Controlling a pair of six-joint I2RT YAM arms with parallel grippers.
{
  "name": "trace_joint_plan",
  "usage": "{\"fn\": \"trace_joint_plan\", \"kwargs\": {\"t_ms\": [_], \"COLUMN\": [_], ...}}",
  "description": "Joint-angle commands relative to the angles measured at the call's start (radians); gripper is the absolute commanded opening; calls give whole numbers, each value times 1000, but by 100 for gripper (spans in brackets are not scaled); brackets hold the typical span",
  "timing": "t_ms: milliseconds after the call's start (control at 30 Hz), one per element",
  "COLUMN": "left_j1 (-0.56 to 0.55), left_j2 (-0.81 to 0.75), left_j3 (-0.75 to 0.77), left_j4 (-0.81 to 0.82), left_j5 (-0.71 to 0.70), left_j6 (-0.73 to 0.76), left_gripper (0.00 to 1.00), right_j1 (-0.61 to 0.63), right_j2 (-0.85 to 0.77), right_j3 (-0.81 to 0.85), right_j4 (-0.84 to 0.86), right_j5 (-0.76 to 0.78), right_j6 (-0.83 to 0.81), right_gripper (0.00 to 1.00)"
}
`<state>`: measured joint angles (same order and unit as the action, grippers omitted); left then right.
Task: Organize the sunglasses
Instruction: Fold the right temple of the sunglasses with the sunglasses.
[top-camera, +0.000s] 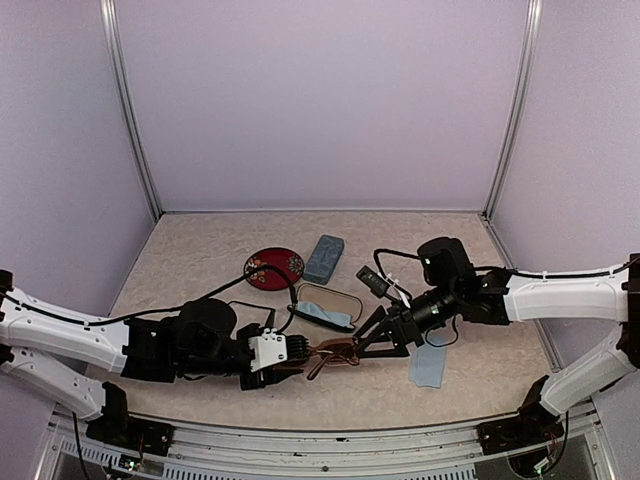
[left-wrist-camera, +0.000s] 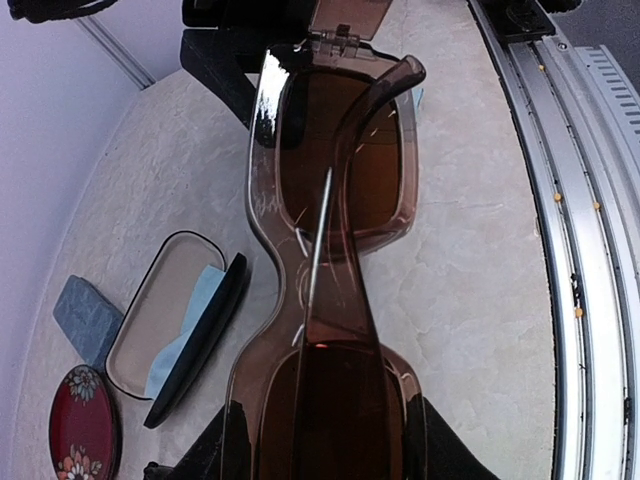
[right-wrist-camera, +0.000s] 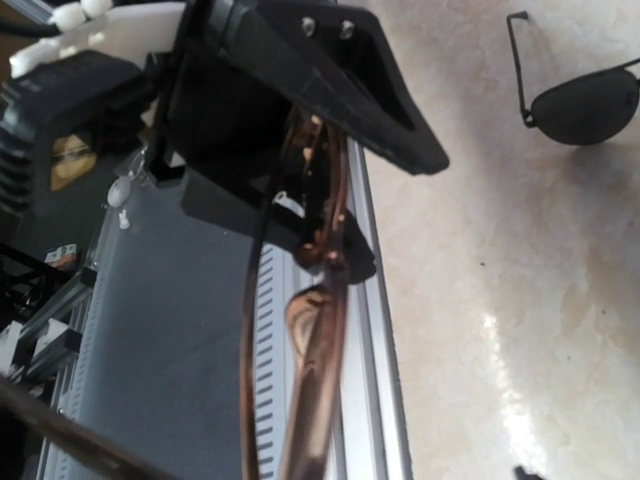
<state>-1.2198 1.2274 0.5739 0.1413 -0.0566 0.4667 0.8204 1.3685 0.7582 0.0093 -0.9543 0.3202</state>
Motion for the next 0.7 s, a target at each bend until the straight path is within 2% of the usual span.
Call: {"fn": "trace_joint_plan", "kwargs": {"t_ms": [0,667], "left_j1": [8,8], "left_j2": [16,-43], "left_j3": [33,-17], "left_j4": [21,105], "left_j5": [6,46], "left_j6": [-23,-58], "left_gripper": [32,34], "right_j1": [16,15], "right_j2": [20,35], "right_j3": [23,-27], "right_j4": [29,88], "right_j5": [26,90], "right_j6": [12,45], "right_gripper": [79,63]}}
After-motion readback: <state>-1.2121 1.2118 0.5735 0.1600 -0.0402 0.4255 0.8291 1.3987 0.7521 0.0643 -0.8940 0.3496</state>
